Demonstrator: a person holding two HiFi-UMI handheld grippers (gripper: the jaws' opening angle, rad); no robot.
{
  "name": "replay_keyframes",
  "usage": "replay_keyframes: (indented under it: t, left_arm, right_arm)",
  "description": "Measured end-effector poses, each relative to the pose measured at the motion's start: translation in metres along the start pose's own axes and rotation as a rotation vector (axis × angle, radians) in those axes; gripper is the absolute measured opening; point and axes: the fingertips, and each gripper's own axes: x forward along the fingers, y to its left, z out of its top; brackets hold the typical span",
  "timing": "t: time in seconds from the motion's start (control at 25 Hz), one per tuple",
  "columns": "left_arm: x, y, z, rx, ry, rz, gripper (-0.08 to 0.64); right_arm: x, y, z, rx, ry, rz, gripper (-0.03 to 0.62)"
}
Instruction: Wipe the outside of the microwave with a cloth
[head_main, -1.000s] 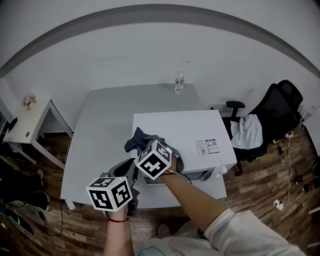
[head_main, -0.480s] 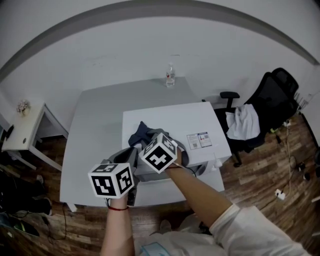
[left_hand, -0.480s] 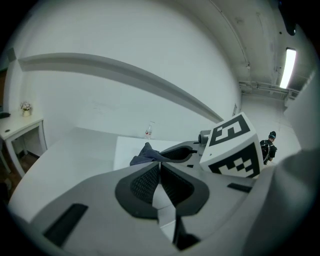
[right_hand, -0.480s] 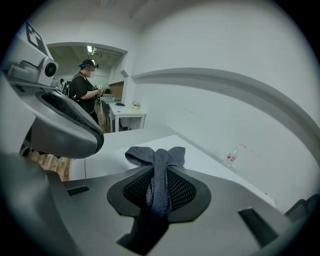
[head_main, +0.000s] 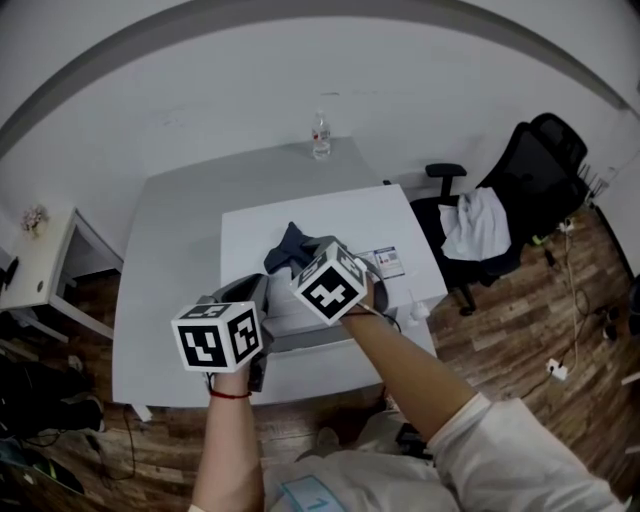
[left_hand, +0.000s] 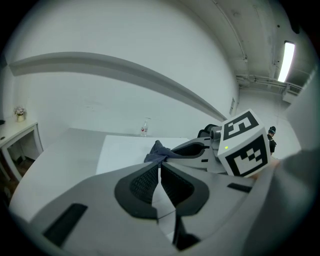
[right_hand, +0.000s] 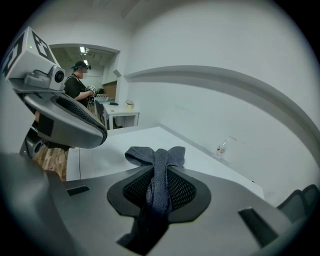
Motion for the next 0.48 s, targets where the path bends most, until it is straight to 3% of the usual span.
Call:
replay_keyframes:
  t: [0.48]
  left_arm:
    - [0.029,-0.039,0.005,0.041,0.028,-0.052,0.011]
  right_arm:
    - [-0.027,-0.044,-0.037,0.055,0.011,-0.007,0.094]
